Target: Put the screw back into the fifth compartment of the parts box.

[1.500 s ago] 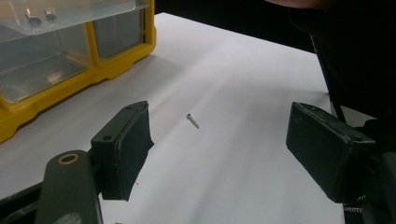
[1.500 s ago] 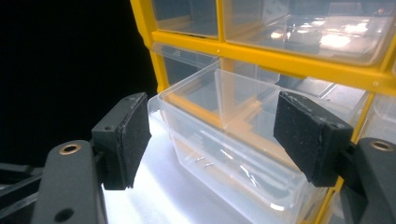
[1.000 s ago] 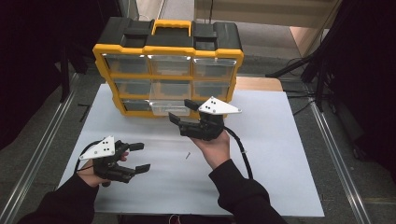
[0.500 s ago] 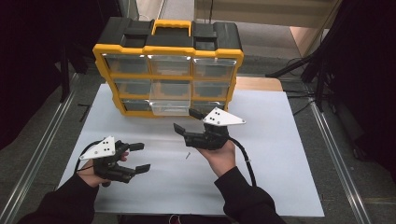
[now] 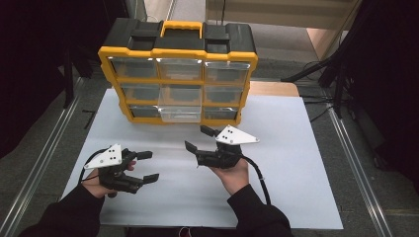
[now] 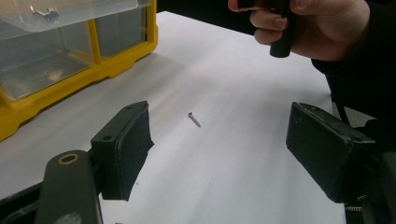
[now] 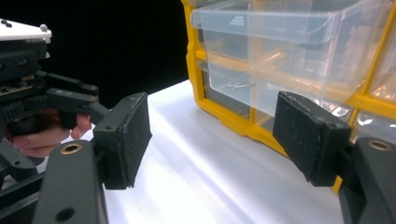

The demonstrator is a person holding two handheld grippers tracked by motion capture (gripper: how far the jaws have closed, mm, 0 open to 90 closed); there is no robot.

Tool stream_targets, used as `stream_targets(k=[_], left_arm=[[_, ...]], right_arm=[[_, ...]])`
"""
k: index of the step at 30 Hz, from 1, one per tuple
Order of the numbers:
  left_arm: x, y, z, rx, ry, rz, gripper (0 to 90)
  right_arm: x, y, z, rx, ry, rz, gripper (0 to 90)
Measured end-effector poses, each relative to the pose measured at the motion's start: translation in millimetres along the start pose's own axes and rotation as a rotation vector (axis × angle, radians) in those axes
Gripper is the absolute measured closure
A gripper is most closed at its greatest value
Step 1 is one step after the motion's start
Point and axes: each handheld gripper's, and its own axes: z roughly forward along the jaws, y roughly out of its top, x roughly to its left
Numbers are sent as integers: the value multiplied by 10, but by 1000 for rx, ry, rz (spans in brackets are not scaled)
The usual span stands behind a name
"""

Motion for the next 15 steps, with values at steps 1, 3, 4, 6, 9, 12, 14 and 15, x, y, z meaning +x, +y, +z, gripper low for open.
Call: stream_targets(k=[1, 3, 4, 6, 9, 12, 14, 15], left_arm=[[0, 0, 0, -2, -1, 0, 218], [0, 0, 0, -2, 0, 0, 218], [0, 0, 0, 0, 0, 1, 218], [0, 0, 1, 1, -2, 1, 218], [-3, 0, 3, -4, -5, 1, 218], [-3, 0, -1, -6, -5, -1, 218], [-4, 1, -1, -9, -7, -1, 218], [-4, 2, -2, -8, -7, -1, 218]], right_arm=[[4, -17, 0, -1, -4, -1, 290], [9, -54, -3, 2, -3, 6, 290], [7, -73, -4, 7, 2, 3, 288], [16, -115, -8, 11, 3, 1, 288], [29, -163, -8, 13, 7, 5, 286], [30, -209, -12, 15, 11, 5, 285], [31, -238, -15, 21, 10, -5, 285], [37, -252, -17, 25, 9, -5, 285]])
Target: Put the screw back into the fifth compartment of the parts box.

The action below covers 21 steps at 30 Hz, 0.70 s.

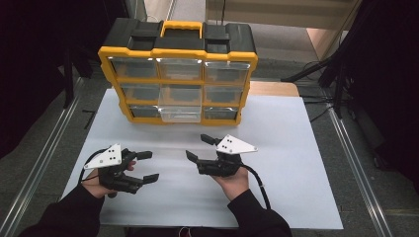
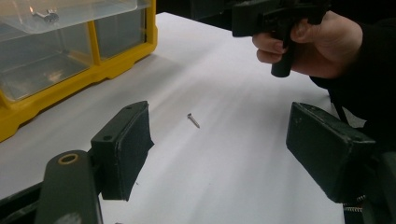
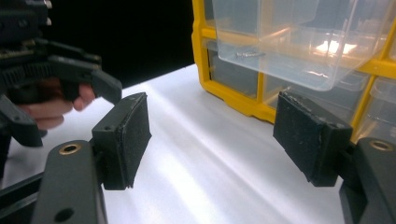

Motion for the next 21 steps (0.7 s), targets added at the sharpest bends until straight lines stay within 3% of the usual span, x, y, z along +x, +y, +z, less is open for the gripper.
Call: stream_targets(k=[12, 21], left_arm=[[-3, 9, -5, 5, 1, 7, 218], [-7, 12, -11, 0, 0, 5, 218]], right_arm=[[6, -221, -6, 25, -14, 1, 300], [-17, -374, 40, 105, -55, 42, 335]])
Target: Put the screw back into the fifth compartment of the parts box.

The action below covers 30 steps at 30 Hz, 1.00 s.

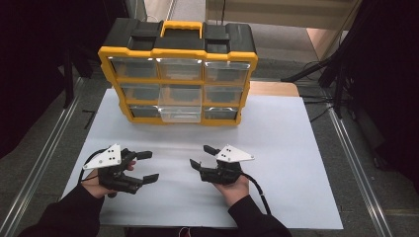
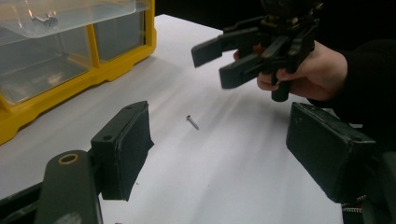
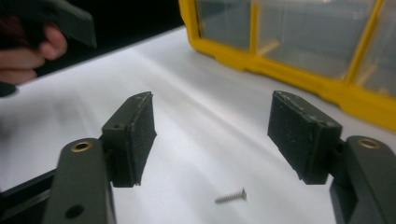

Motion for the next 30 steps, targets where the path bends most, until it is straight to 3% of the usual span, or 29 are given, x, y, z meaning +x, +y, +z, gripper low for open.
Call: stream_targets(k=[3, 15, 22, 30], left_arm=[[-2, 1, -1, -2, 1, -1, 218], [-8, 6, -5, -5, 0, 8, 218], [-7, 6, -5, -4, 1, 8, 218], [-8, 3, 2, -2, -1, 7, 218]], right_arm=[[7, -37, 46, 51, -12, 19, 337], [50, -93, 116, 160, -81, 27, 391], [75, -142, 181, 232, -89, 66, 407], [82, -186, 240, 273, -94, 74, 453]])
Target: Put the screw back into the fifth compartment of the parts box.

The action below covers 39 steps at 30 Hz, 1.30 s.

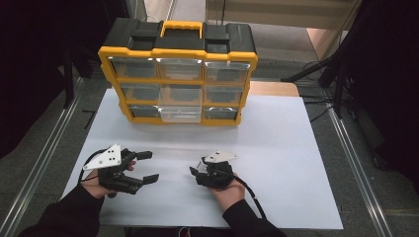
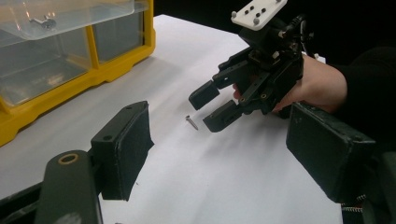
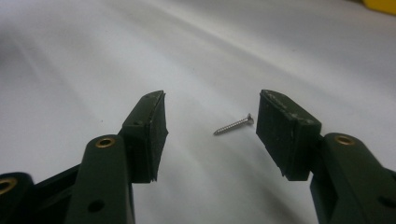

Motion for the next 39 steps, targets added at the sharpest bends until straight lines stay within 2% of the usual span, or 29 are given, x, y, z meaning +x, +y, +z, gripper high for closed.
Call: stream_targets(k=[8, 16, 24, 28, 33, 39], left_arm=[[6, -3, 9, 8, -3, 0, 218], [5, -3, 8, 8, -2, -1, 218], [6, -5, 10, 8, -4, -3, 218], [6, -4, 10, 9, -3, -2, 218], [6, -4, 6, 7, 0, -1, 218], [9, -3, 3, 2, 3, 0, 218]], right_arm=[[-2, 25, 81, 63, -26, 18, 523], [31, 50, 117, 67, -70, -4, 580], [57, 49, 124, 73, -131, -28, 711], [49, 50, 121, 78, -133, -36, 762], [23, 51, 121, 76, -117, -24, 885], [6, 53, 118, 79, -101, -21, 892]])
